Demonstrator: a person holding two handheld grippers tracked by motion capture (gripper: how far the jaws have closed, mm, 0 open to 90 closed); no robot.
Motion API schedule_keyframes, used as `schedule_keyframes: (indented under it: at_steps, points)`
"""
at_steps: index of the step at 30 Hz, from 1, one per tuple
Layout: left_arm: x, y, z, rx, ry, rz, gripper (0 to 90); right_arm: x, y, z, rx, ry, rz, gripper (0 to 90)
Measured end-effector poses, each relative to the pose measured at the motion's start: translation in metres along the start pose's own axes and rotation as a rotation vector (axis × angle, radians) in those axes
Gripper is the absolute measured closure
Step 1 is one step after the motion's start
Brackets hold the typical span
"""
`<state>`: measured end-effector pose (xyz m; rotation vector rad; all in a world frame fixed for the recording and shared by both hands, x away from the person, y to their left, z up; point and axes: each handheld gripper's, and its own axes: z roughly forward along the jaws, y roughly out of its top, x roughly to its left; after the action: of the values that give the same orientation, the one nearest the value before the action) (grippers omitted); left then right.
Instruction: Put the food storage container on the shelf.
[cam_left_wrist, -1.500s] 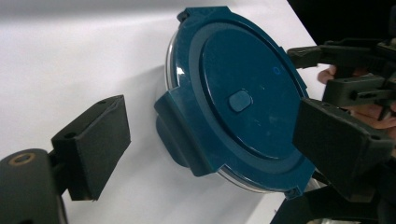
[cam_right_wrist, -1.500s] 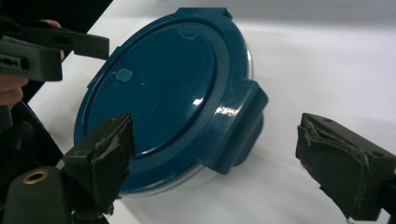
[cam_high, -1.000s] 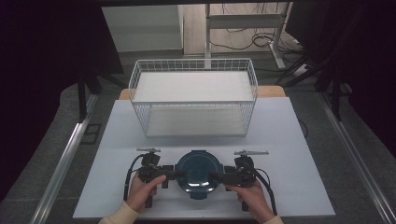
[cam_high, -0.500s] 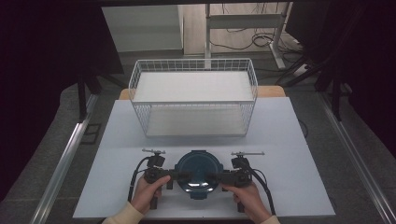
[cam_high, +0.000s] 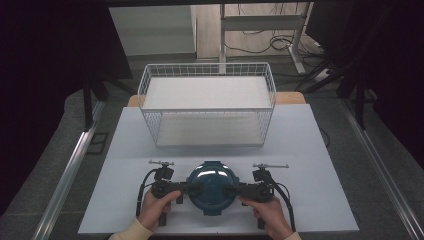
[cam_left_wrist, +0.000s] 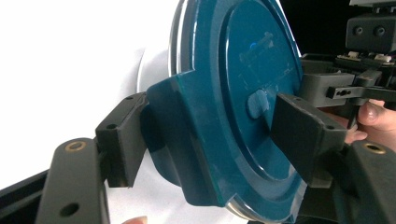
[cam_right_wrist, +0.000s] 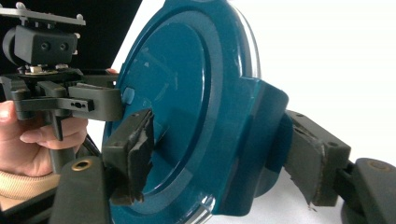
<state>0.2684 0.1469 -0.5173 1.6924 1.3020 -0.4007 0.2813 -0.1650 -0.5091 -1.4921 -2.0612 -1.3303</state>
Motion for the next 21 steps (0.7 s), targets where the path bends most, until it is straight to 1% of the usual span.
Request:
schedule_keyframes:
  at_steps: [4,5,6,11,15,17,21]
  points:
    - [-0.004,-0.002,-0.002,-0.01,0.004,0.013,31.9,0.001,-0.004,-0.004,-0.026,0.008,-0.003,33.1]
    - [-0.005,-0.002,-0.003,-0.014,0.006,0.008,32.2,0.002,-0.005,-0.005,-0.032,0.007,-0.005,33.7]
    - [-0.005,-0.003,-0.004,-0.01,0.007,0.017,32.5,0.002,-0.006,-0.006,-0.034,0.007,-0.005,34.0]
    - [-0.008,-0.005,-0.006,-0.017,0.012,0.027,33.5,0.005,-0.008,-0.009,-0.048,0.004,-0.018,35.8]
    - [-0.01,-0.006,-0.008,-0.024,0.013,0.023,34.6,0.007,-0.009,-0.01,-0.053,0.002,-0.03,36.4]
    - [-0.011,-0.006,-0.008,-0.04,0.015,0.019,35.3,0.008,-0.009,-0.011,-0.057,0.002,-0.04,37.0]
    - [-0.015,-0.006,-0.009,-0.04,0.026,0.043,36.4,0.01,-0.009,-0.015,-0.084,-0.005,-0.051,38.8]
